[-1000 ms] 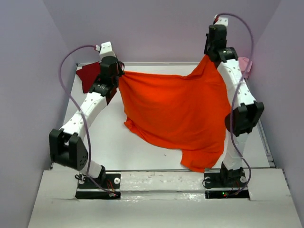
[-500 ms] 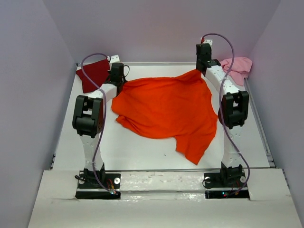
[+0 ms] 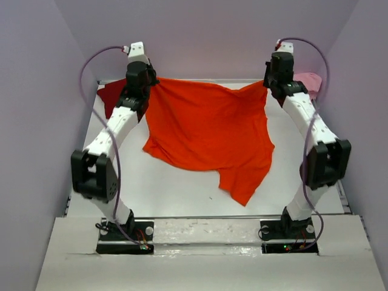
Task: Fold and stack the t-shirts
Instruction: Flatten the tshirt out
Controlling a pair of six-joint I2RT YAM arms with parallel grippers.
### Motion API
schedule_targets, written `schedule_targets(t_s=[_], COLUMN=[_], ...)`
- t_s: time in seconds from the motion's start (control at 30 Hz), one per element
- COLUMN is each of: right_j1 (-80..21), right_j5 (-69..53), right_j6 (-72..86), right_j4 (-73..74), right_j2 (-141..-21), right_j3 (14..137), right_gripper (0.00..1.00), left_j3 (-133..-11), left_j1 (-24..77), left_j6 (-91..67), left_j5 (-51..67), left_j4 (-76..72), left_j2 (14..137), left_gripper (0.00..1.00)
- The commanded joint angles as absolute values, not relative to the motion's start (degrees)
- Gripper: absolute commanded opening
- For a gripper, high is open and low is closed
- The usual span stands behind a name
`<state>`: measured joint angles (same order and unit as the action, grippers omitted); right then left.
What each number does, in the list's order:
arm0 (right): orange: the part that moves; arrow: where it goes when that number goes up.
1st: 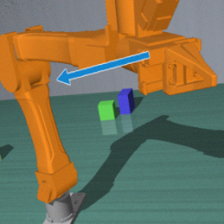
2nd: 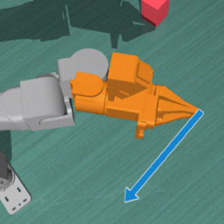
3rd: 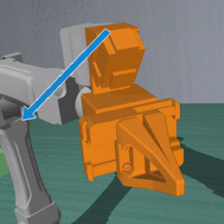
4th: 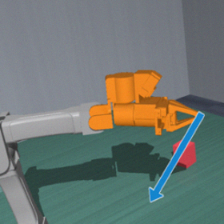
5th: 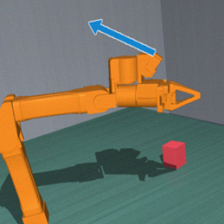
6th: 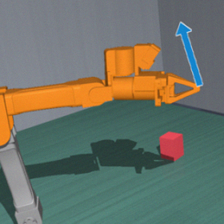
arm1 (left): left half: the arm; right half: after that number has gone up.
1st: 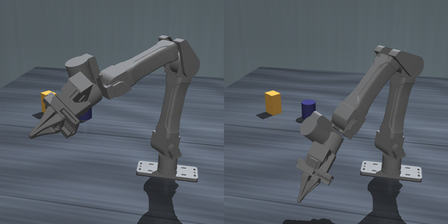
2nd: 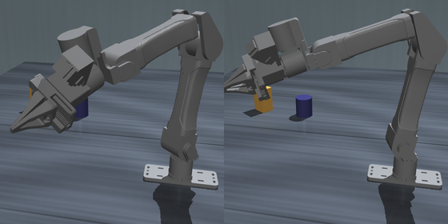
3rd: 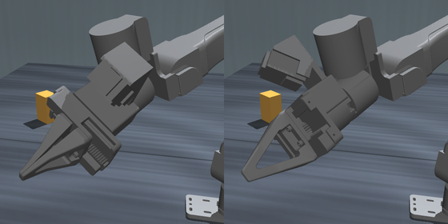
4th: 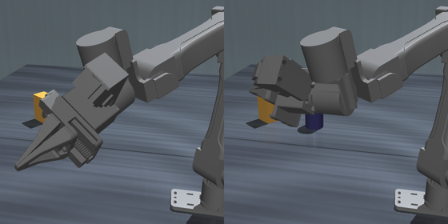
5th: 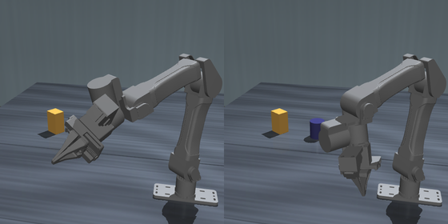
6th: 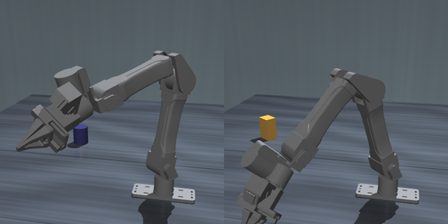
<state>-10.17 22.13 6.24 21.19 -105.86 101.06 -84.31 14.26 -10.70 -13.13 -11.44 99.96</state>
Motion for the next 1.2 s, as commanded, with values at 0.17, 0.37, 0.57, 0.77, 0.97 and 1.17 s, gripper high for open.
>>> schedule_targets(t_s=[0.17,0.37,0.57,0.77,0.97,1.17], right_j1=[-11.6,-11.6,-11.6,-11.6,-11.6,-11.6], right_j5=[13.6,12.0,11.8,14.8,18.7,24.3], right_j6=[10.9,11.3,10.7,8.2,5.8,3.6], right_j4=[19.6,29.4,37.3,41.7,41.3,39.6], right_j2=[-66.0,-50.3,-51.0,-66.5,-81.5,-97.9], right_j3=[88.8,86.5,99.6,125.2,143.0,141.3], right_gripper=[0.0,0.0,0.0,0.0,0.0,0.0], left_j3=[-73.1,-69.1,-77.8,-91.2,-104.0,-95.8], left_j1=[26.3,30.6,30.7,30.6,30.2,19.8], left_j6=[-6.3,-10.4,-13.4,-10.5,-7.6,-11.1], left_j5=[-21.0,-21.5,-17.4,-17.5,-23.6,-18.3], left_j4=[-9.5,-0.2,6.6,6.4,6.9,0.9], left_j2=[56.6,40.4,39.5,50.9,64.6,73.6], left_gripper=[0.0,0.0,0.0,0.0,0.0,0.0])
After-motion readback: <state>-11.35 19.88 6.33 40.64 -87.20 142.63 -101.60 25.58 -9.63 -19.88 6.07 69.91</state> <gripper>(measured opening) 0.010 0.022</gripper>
